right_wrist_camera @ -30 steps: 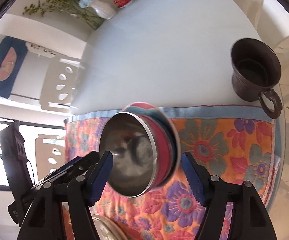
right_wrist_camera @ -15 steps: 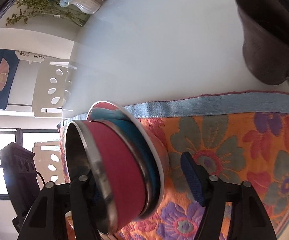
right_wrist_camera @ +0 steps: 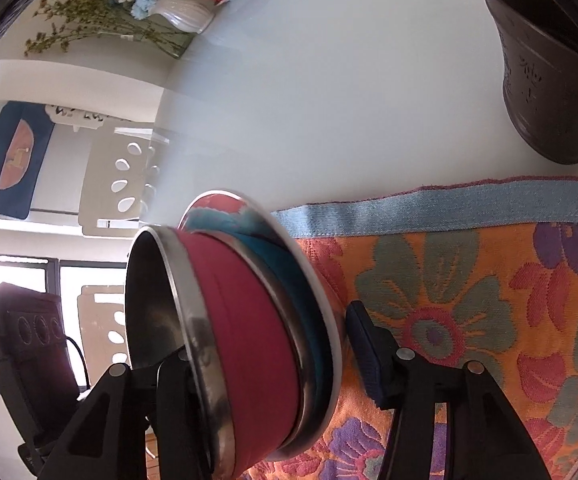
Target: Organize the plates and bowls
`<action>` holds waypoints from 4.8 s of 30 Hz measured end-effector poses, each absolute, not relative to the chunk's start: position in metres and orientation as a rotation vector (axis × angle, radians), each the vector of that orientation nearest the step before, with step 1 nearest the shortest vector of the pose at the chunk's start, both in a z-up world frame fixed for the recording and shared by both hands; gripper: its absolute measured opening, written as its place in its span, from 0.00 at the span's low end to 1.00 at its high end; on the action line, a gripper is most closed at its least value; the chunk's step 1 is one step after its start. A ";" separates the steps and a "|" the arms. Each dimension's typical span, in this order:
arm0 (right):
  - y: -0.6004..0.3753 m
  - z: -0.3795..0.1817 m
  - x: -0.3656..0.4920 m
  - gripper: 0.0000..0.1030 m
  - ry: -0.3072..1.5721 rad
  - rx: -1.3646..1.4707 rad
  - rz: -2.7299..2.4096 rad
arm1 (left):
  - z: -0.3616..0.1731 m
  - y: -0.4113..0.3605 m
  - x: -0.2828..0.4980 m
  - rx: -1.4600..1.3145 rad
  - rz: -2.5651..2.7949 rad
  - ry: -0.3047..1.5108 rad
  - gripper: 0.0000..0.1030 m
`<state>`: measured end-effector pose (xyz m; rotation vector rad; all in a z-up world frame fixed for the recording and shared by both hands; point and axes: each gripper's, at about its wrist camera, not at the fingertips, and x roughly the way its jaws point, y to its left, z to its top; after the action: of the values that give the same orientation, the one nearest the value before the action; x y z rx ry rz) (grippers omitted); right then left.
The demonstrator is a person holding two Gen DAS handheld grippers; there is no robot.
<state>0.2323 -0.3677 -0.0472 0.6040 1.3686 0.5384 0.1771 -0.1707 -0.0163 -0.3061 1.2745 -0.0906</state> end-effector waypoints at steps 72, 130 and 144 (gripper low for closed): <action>-0.199 0.010 -0.111 0.49 1.391 0.478 0.431 | 0.000 0.008 -0.136 -0.273 -0.188 1.239 0.33; -0.144 0.034 -0.155 1.00 1.160 -0.242 0.522 | 0.035 0.013 -0.178 -0.137 0.088 1.108 0.99; -0.143 0.032 -0.155 1.00 1.171 -0.248 0.521 | 0.033 0.015 -0.175 -0.143 0.080 1.118 1.00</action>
<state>-0.1546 -0.1429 0.0323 -0.2480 1.1707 0.5209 -0.1752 0.0146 0.0331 -0.1430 1.1178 0.0797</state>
